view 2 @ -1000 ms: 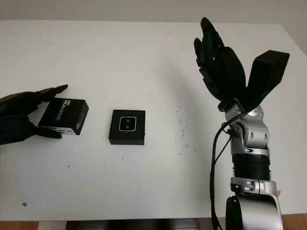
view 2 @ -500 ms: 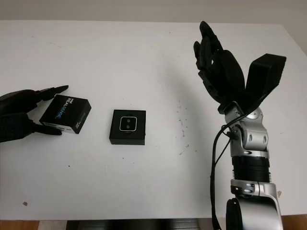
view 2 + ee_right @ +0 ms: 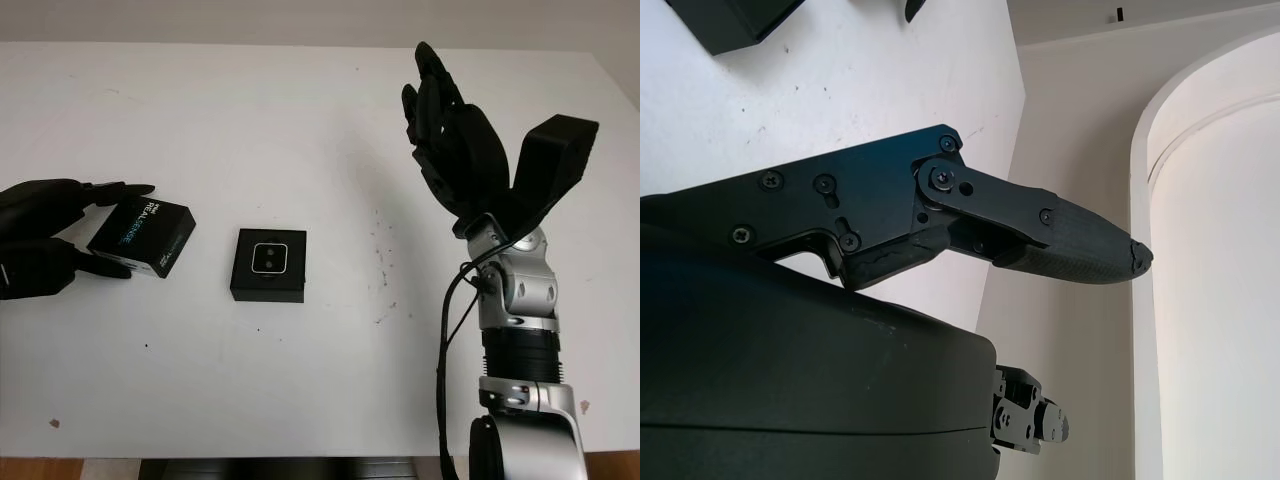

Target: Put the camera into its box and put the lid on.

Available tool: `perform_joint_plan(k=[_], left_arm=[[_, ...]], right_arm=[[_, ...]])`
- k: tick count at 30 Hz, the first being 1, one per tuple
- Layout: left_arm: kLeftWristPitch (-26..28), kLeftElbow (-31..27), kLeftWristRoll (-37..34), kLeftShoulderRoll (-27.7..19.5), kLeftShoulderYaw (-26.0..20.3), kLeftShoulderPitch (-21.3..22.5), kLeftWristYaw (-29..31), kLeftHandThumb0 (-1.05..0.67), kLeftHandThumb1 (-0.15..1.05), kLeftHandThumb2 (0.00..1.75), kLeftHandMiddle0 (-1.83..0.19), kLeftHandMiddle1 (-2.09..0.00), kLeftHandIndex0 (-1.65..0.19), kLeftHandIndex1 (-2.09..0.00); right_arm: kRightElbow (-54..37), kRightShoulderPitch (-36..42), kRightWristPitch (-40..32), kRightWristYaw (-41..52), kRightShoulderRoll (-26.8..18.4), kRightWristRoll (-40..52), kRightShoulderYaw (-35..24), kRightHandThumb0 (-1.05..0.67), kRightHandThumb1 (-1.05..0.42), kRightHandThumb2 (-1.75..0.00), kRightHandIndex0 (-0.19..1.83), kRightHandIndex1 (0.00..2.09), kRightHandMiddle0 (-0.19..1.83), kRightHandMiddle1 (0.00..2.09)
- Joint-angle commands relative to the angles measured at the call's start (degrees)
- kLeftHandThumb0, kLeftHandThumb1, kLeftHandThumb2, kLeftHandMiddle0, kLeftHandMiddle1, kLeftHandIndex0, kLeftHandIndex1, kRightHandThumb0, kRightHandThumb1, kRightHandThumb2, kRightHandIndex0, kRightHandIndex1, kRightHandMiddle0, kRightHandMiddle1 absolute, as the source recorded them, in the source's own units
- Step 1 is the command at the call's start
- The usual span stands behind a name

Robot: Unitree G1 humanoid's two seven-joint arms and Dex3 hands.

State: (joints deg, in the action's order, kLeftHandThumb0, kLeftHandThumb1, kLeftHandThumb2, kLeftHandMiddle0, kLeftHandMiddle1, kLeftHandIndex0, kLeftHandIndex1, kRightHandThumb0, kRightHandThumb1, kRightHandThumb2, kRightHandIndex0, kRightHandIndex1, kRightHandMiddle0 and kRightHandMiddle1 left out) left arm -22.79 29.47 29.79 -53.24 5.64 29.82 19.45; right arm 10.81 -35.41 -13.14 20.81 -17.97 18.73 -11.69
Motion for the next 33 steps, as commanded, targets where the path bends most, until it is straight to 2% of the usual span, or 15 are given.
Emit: perform_joint_plan(k=[1,3,4,5,7,8,10,12,17,21,25,29,31,33], left_arm=[[-0.2,-0.2,1.1,-0.1,1.6,-0.9,0.0,-0.38,0.87,0.05,-0.06,-1.10,-0.37,-0.23],[-0.4,-0.5,1.4,-0.1,1.6,-0.9,-0.2,-0.39,0.89,0.06,-0.01,-1.24,-0.40,-0.27],[-0.4,-0.6,1.5,-0.1,1.7,-0.9,-0.3,-0.40,0.89,0.06,0.00,-1.30,-0.38,-0.36],[-0.7,-0.7,1.7,0.0,1.7,-0.9,-0.7,-0.41,0.90,0.05,0.02,-1.37,-0.31,-0.58],[-1.6,-0.7,1.6,0.2,1.5,-1.0,-1.6,-0.42,0.91,0.05,0.01,-1.54,-0.15,-1.15],[-2.0,-0.9,1.3,0.4,1.3,-1.1,-2.1,-0.42,0.92,0.06,0.00,-1.60,-0.12,-1.31],[-2.2,-1.9,1.0,0.8,1.1,-1.4,-2.6,-0.40,0.95,0.06,-0.04,-1.65,-0.10,-1.49],[-2.1,-3.0,0.8,0.9,0.9,-1.7,-2.9,-0.39,0.97,0.07,-0.06,-1.68,-0.10,-1.54],[-1.1,-6.3,-1.2,2.0,0.1,-2.6,-3.0,-0.40,1.04,0.11,0.00,-2.05,-0.05,-1.85],[2.5,-10.1,-5.3,3.5,-1.2,-3.3,-0.6,-0.36,1.05,0.17,-0.11,-2.09,-0.04,-2.06],[6.1,-12.9,-8.1,4.6,-2.3,-4.2,1.0,-0.31,1.05,0.18,-0.20,-2.09,-0.09,-2.09],[12.2,-17.0,-11.9,6.4,-4.1,-4.9,3.3,-0.29,1.05,0.19,-0.26,-2.09,-0.07,-2.09],[17.3,-20.0,-13.8,7.7,-5.2,-5.1,4.4,-0.28,1.05,0.18,-0.26,-2.09,-0.07,-2.09],[25.7,-24.4,-14.8,9.7,-6.3,-4.8,4.8,-0.28,1.05,0.16,-0.25,-2.09,-0.11,-2.09]], right_arm=[[-1.4,0.6,-0.6,-0.1,-0.1,0.4,-0.3,-0.72,-1.05,-0.72,-0.16,0.04,-0.17,0.11],[-1.4,0.6,-0.5,-0.3,0.1,0.4,-0.3,-0.71,-1.05,-0.72,-0.16,0.04,-0.17,0.11],[-1.2,0.6,-0.4,-0.5,0.2,0.4,-0.2,-0.71,-1.05,-0.72,-0.16,0.04,-0.17,0.11],[-1.1,0.5,-0.2,-0.6,0.4,0.4,-0.2,-0.71,-1.05,-0.71,-0.16,0.04,-0.16,0.11],[-0.5,0.4,0.2,-0.7,0.7,0.4,-0.2,-0.71,-1.05,-0.71,-0.16,0.05,-0.16,0.11],[-0.3,0.4,0.4,-0.9,0.8,0.3,-0.2,-0.71,-1.05,-0.71,-0.15,0.05,-0.16,0.11],[0.0,0.3,0.7,-1.3,1.2,0.2,-0.3,-0.71,-1.05,-0.71,-0.14,0.05,-0.15,0.11],[0.2,0.2,0.6,-1.6,1.4,0.2,-0.3,-0.71,-1.05,-0.70,-0.13,0.06,-0.14,0.12],[0.9,0.2,1.7,-0.8,1.6,0.2,-0.2,-0.73,-1.05,-0.70,-0.13,0.06,-0.15,0.12],[0.9,0.5,1.9,-0.9,1.8,0.3,-0.3,-0.73,-1.05,-0.70,-0.13,0.06,-0.16,0.12],[0.6,0.7,1.5,-1.2,1.9,0.4,-0.4,-0.73,-1.05,-0.70,-0.12,0.06,-0.15,0.12],[0.1,1.0,1.1,-1.4,1.8,0.3,-0.2,-0.73,-1.05,-0.68,-0.11,0.06,-0.14,0.12],[-0.3,1.2,0.7,-1.6,1.8,0.2,-0.1,-0.74,-1.05,-0.67,-0.11,0.06,-0.14,0.12],[-0.4,1.3,0.7,-1.8,2.0,0.3,-0.1,-0.74,-1.05,-0.65,-0.11,0.07,-0.14,0.12]])
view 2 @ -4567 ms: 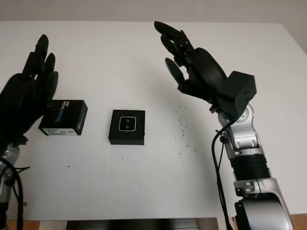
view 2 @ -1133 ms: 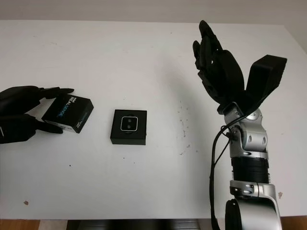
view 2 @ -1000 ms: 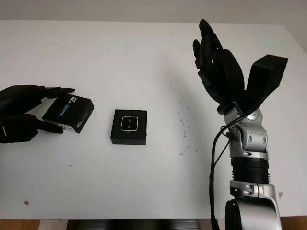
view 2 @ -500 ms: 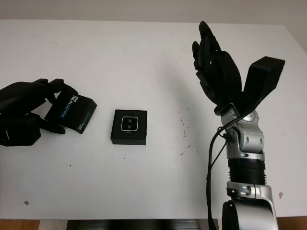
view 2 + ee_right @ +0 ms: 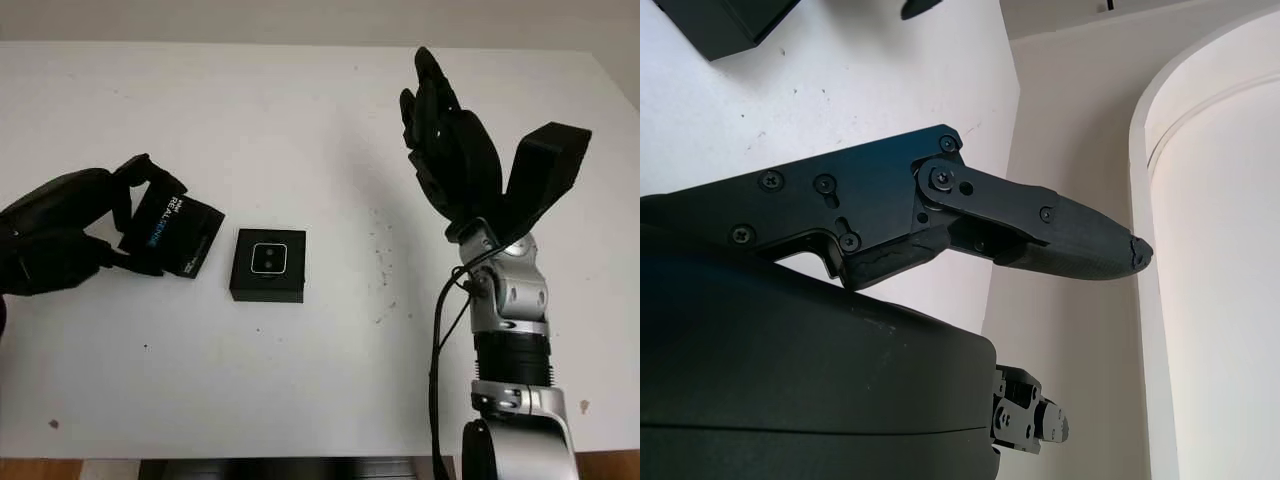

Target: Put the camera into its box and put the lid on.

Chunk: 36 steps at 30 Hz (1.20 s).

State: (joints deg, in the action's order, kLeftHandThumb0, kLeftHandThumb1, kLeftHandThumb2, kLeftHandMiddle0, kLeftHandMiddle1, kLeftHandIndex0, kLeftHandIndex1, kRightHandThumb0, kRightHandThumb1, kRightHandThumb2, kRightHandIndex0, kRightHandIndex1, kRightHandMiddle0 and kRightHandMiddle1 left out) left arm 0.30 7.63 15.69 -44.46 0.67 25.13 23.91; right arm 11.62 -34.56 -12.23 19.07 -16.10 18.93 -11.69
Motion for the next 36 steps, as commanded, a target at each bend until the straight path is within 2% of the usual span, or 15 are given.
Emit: perform_joint_plan(k=[1,3,6,13,18,20,22,25,32,36], left_arm=[[5.7,-4.3,-1.0,1.4,-1.6,0.0,0.5,-0.29,1.05,0.16,-0.25,-2.09,-0.13,-2.09],[11.4,-7.3,-1.4,2.3,-1.9,0.6,1.1,-0.29,1.05,0.16,-0.26,-2.09,-0.15,-2.09],[18.6,-10.5,-2.1,2.9,-2.1,1.8,2.4,-0.30,1.05,0.12,-0.39,-2.09,-0.27,-2.09],[36.0,-18.4,-2.5,1.8,-0.4,4.8,8.0,-0.31,1.05,0.11,-0.59,-2.09,-0.43,-2.09],[43.5,-22.7,-2.3,-0.6,2.1,6.3,12.5,-0.32,1.05,0.10,-0.65,-2.09,-0.47,-2.09],[47.6,-24.6,-2.3,-1.7,3.5,7.3,14.6,-0.33,1.05,0.09,-0.51,-2.09,-0.49,-2.09],[50.1,-25.9,-2.6,-2.7,4.6,8.0,16.1,-0.34,1.05,0.08,-0.47,-2.09,-0.51,-2.09],[52.0,-26.9,-4.4,-3.4,5.3,8.9,18.5,-0.34,1.05,0.08,-0.58,-2.09,-0.58,-2.09],[59.2,-31.6,-5.0,-7.2,9.4,11.2,21.1,-0.35,1.05,0.09,-0.30,-2.09,-0.34,-2.09],[63.6,-32.3,-5.8,-7.1,10.9,12.3,20.5,-0.37,1.05,0.08,-0.30,-2.09,-0.36,-2.09]], right_arm=[[-1.3,0.6,-0.2,-0.1,0.1,0.2,-0.1,-0.74,-1.05,-0.66,-0.11,0.07,-0.14,0.12],[-1.5,0.7,-0.3,-0.3,0.3,0.2,-0.1,-0.73,-1.05,-0.66,-0.11,0.06,-0.14,0.12],[-1.9,1.0,-0.4,-1.5,1.0,-0.1,0.1,-0.72,-1.05,-0.67,-0.09,0.07,-0.13,0.14],[-1.8,2.0,0.3,-0.4,1.0,-0.9,1.4,-0.70,-1.05,-0.69,-0.11,0.06,-0.14,0.14],[-2.1,2.6,0.4,0.1,0.8,-1.9,2.0,-0.70,-1.05,-0.69,-0.11,0.06,-0.13,0.15],[-2.0,2.8,0.6,-0.1,1.1,-2.3,2.2,-0.69,-1.05,-0.69,-0.10,0.06,-0.12,0.15],[-1.7,2.8,1.1,0.0,1.2,-2.7,2.4,-0.69,-1.05,-0.69,-0.09,0.07,-0.11,0.15],[-0.6,2.9,2.6,1.0,1.4,-3.0,2.7,-0.69,-1.05,-0.69,-0.09,0.07,-0.11,0.15],[-0.9,3.3,3.0,0.5,2.2,-3.6,3.1,-0.69,-1.05,-0.69,-0.10,0.06,-0.11,0.13],[-1.3,3.6,3.8,-0.4,2.9,-4.3,3.4,-0.70,-1.05,-0.68,-0.11,0.05,-0.12,0.12]])
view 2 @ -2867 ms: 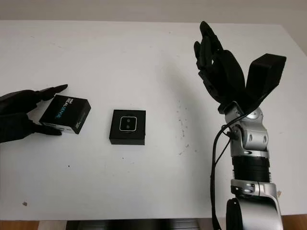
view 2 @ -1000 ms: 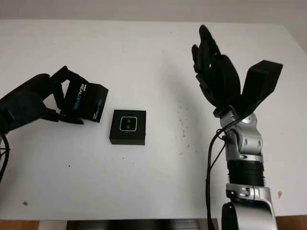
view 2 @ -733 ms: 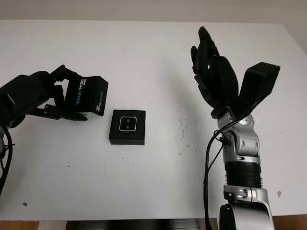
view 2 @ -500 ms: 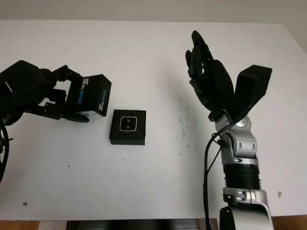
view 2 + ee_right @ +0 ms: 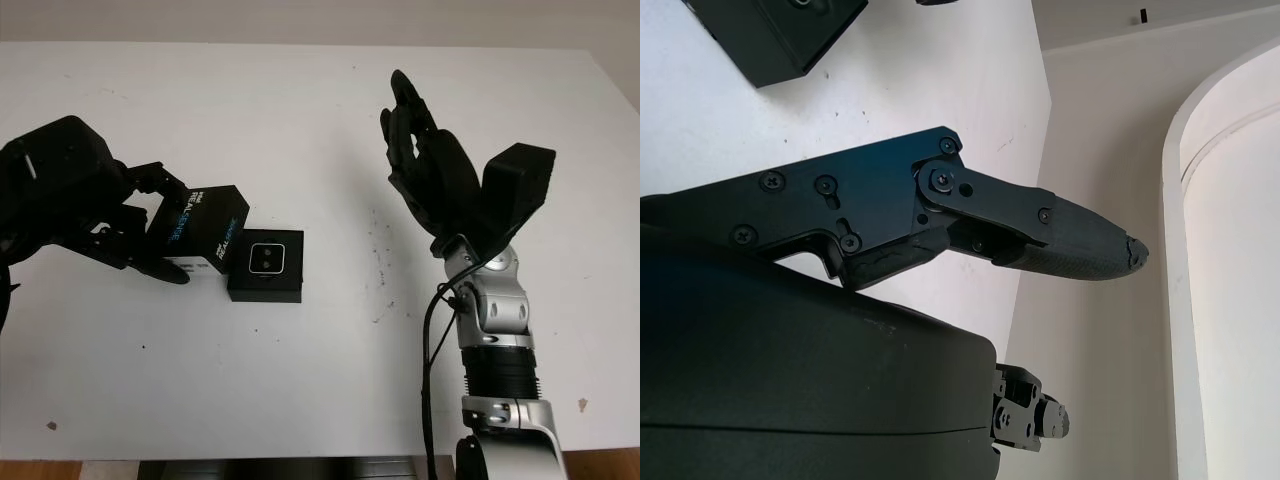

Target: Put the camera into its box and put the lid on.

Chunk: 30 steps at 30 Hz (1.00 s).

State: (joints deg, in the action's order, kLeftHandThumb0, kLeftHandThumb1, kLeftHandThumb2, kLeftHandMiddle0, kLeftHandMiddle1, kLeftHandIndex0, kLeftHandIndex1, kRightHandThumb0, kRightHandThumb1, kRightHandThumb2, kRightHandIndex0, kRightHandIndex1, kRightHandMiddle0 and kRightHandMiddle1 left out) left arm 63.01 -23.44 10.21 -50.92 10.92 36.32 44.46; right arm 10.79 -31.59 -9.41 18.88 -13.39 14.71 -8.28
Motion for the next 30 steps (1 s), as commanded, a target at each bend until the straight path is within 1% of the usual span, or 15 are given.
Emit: perform_joint_plan(k=[1,4,8,12,15,16,18,19,21,22,25,28,29,30], left_arm=[[2.0,-1.4,-0.7,-0.3,0.7,1.4,-0.4,-0.38,1.05,0.08,-0.30,-2.09,-0.37,-2.09],[3.8,-1.6,-2.3,1.0,-0.2,1.3,-1.8,-0.36,1.05,0.08,-0.30,-2.09,-0.40,-2.09],[4.6,-1.4,-3.7,1.0,0.9,2.0,-2.8,-0.37,1.05,0.11,-0.35,-2.09,-0.40,-2.09],[7.4,-1.1,-4.8,2.1,2.4,3.7,-4.5,-0.36,1.05,0.12,-0.42,-2.09,-0.41,-2.09],[11.5,-1.1,-5.0,3.2,4.2,5.7,-6.5,-0.35,1.05,0.10,-0.42,-2.09,-0.40,-2.09],[12.7,-1.1,-5.2,3.6,4.7,6.4,-7.1,-0.34,1.05,0.10,-0.46,-2.09,-0.42,-2.09],[13.7,-1.0,-5.6,4.4,5.2,7.0,-8.2,-0.33,1.05,0.11,-0.45,-2.09,-0.38,-2.09],[14.0,-1.0,-5.8,4.8,5.4,7.2,-8.8,-0.33,1.05,0.11,-0.40,-2.09,-0.34,-2.09],[14.4,-0.8,-6.3,5.5,5.9,7.5,-9.9,-0.33,1.05,0.11,-0.23,-2.09,-0.30,-2.08],[14.1,-0.7,-6.5,5.8,5.9,7.5,-10.4,-0.33,1.05,0.12,-0.21,-2.09,-0.29,-2.08],[11.9,-0.1,-7.3,6.7,5.9,6.8,-11.4,-0.33,1.05,0.13,-0.30,-2.09,-0.27,-2.04],[10.4,0.3,-7.8,7.1,6.3,6.3,-12.0,-0.34,1.05,0.13,-0.23,-2.09,-0.26,-1.99],[10.0,0.5,-7.9,7.3,6.5,6.2,-12.1,-0.35,1.05,0.13,-0.15,-2.06,-0.26,-1.98],[9.5,0.7,-8.1,7.4,6.7,6.1,-12.2,-0.35,1.05,0.12,-0.13,-2.06,-0.26,-1.98]], right_arm=[[-0.6,0.7,1.1,-0.4,0.3,-0.2,-0.1,-0.70,-1.05,-0.68,-0.12,0.05,-0.12,0.12],[-0.9,0.8,1.7,-1.0,0.9,-0.3,0.0,-0.70,-1.05,-0.68,-0.14,0.04,-0.14,0.10],[-1.3,0.8,2.2,-1.3,1.2,-0.5,0.1,-0.70,-1.05,-0.68,-0.15,0.04,-0.15,0.09],[-2.5,0.9,1.4,-1.6,1.5,0.0,0.1,-0.71,-1.05,-0.68,-0.16,0.04,-0.16,0.08],[-3.6,1.3,0.9,-2.2,2.1,0.4,0.2,-0.72,-1.05,-0.68,-0.15,0.04,-0.15,0.09],[-3.8,1.5,0.9,-2.3,2.3,0.5,0.2,-0.72,-1.05,-0.67,-0.15,0.04,-0.15,0.09],[-4.0,1.7,1.4,-2.4,2.6,0.3,0.4,-0.72,-1.05,-0.67,-0.15,0.04,-0.15,0.08],[-3.9,1.8,1.8,-2.2,2.6,0.3,0.4,-0.72,-1.05,-0.67,-0.15,0.04,-0.15,0.08],[-3.8,1.8,2.2,-2.0,2.8,0.4,0.4,-0.72,-1.05,-0.66,-0.16,0.04,-0.16,0.08],[-3.7,1.8,2.6,-1.9,2.8,0.3,0.5,-0.72,-1.05,-0.66,-0.16,0.04,-0.16,0.08],[-3.6,1.9,3.1,-1.6,2.7,0.0,0.8,-0.73,-1.05,-0.66,-0.16,0.04,-0.16,0.08],[-3.8,2.1,3.1,-1.9,3.1,0.3,0.8,-0.73,-1.05,-0.65,-0.16,0.04,-0.16,0.08],[-4.0,2.2,3.1,-2.1,3.1,0.2,0.8,-0.73,-1.05,-0.65,-0.16,0.05,-0.15,0.08],[-4.1,2.3,3.2,-2.2,3.2,0.2,0.8,-0.73,-1.05,-0.65,-0.15,0.05,-0.15,0.08]])
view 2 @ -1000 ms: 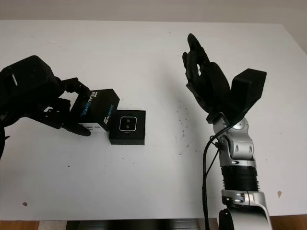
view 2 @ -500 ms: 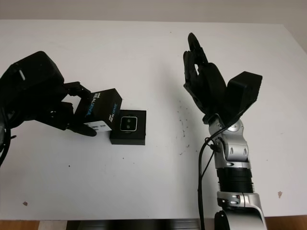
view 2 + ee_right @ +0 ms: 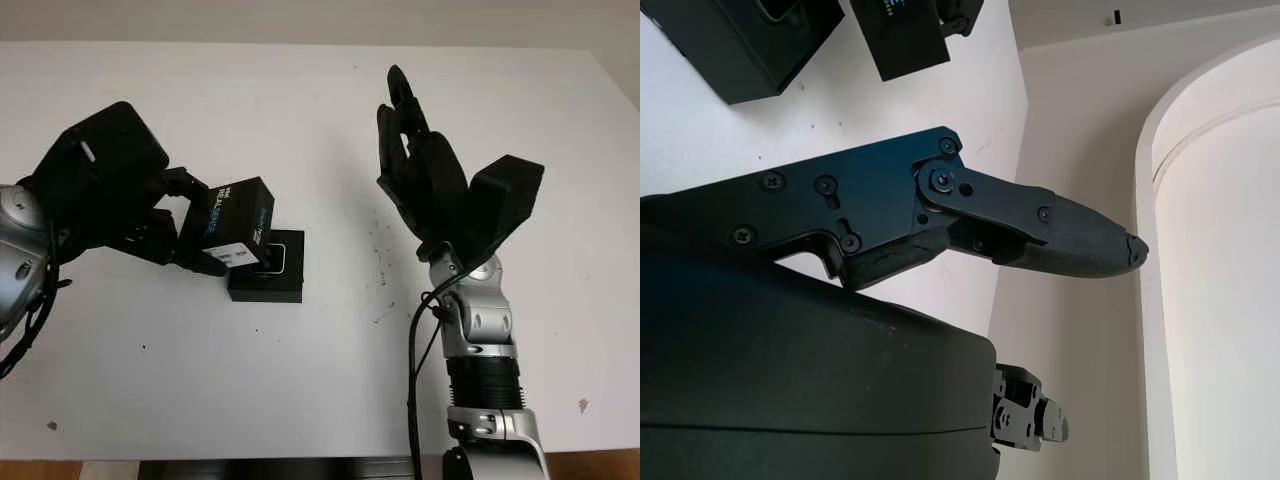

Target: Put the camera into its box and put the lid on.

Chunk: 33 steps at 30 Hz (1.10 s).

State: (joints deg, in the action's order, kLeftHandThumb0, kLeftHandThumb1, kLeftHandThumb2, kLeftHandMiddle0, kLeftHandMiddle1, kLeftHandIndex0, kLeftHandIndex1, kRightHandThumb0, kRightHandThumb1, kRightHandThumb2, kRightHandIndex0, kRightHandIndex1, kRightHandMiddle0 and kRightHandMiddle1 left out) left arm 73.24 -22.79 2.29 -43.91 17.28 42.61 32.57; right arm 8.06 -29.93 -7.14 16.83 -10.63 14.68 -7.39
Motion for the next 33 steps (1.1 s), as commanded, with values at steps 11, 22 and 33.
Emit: perform_joint_plan(k=[11,22,33], left_arm=[[-1.0,0.2,-0.7,0.5,3.7,0.3,-0.6,-0.36,1.05,0.12,-0.19,-2.09,-0.30,-1.99],[2.3,-0.5,-0.9,1.2,5.2,0.1,-2.2,-0.36,1.05,0.12,-0.34,-2.09,-0.29,-2.05],[1.3,-1.1,-2.2,3.4,3.9,-1.2,-4.0,-0.35,1.05,0.12,-0.35,-2.09,-0.27,-2.00]], right_arm=[[-1.5,0.7,1.3,-0.6,1.2,0.4,-0.2,-0.73,-1.05,-0.65,-0.16,0.05,-0.15,0.08],[-1.6,0.7,1.7,-1.3,1.7,0.2,0.1,-0.73,-1.05,-0.66,-0.15,0.05,-0.15,0.08],[-1.3,1.0,2.6,-2.2,2.4,-0.5,0.5,-0.73,-1.05,-0.66,-0.14,0.06,-0.14,0.08]])
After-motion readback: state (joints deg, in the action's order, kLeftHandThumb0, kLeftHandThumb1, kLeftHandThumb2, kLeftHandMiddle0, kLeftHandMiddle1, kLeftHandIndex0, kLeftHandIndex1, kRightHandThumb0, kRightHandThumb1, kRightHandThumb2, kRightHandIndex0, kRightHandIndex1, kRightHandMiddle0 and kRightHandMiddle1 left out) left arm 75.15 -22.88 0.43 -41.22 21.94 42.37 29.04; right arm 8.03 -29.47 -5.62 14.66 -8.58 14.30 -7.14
